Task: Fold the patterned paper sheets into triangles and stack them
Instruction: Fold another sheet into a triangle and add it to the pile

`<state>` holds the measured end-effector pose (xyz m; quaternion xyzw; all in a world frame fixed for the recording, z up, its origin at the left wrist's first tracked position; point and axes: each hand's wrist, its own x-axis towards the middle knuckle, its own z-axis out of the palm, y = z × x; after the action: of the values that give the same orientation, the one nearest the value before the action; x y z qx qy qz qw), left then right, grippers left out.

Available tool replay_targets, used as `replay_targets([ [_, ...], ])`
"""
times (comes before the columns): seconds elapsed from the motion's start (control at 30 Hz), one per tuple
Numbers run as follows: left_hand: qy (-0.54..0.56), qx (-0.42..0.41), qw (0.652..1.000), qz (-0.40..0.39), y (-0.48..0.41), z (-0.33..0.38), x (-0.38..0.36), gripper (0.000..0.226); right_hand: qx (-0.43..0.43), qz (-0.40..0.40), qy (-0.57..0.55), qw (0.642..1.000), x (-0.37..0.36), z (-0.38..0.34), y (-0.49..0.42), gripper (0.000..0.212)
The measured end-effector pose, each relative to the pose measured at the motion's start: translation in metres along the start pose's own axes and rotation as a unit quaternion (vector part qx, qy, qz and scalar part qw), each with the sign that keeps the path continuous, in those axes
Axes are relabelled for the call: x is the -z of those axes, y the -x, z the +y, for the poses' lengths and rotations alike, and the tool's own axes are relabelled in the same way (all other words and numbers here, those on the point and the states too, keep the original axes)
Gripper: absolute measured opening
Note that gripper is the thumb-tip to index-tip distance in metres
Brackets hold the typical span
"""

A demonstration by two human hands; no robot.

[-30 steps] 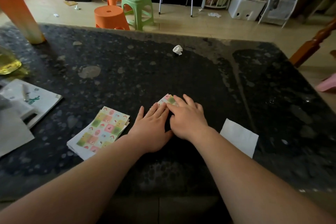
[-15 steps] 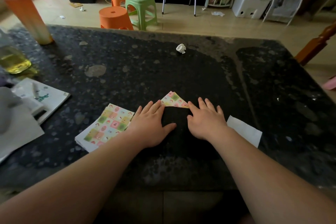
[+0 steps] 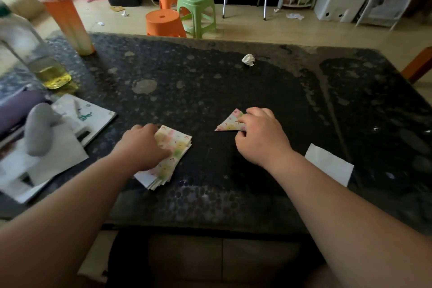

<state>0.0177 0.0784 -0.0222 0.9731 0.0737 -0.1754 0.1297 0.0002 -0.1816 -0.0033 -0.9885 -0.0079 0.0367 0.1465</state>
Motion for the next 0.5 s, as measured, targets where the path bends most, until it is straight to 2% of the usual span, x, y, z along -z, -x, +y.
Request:
replay_targets([
  [0.07, 0.004, -0.004, 1.000, 0.001, 0.006, -0.010, -0.005, 0.086, 0.017, -0.036, -0.044, 0.998, -0.006, -0.019, 0.002, 0.043],
  [0.13, 0.010, -0.010, 1.000, 0.013, 0.011, -0.017, -0.008, 0.087, 0.000, -0.111, -0.147, 0.983, -0.016, -0.040, 0.006, 0.038],
  [0.2, 0.021, -0.015, 0.999, 0.023, 0.014, -0.021, -0.007, 0.085, -0.049, -0.169, -0.278, 0.944, -0.031, -0.064, 0.008, 0.041],
  [0.3, 0.042, -0.027, 0.999, 0.021, 0.017, -0.022, -0.007, 0.083, -0.137, -0.174, -0.413, 0.884, -0.050, -0.092, 0.007, 0.049],
  [0.33, 0.043, -0.031, 0.998, 0.017, 0.018, -0.021, -0.008, 0.083, -0.144, -0.167, -0.419, 0.881, -0.054, -0.097, 0.006, 0.051],
  [0.5, 0.053, -0.034, 0.998, 0.013, 0.016, -0.024, -0.009, 0.087, -0.111, -0.120, -0.355, 0.921, -0.061, -0.102, 0.004, 0.055],
])
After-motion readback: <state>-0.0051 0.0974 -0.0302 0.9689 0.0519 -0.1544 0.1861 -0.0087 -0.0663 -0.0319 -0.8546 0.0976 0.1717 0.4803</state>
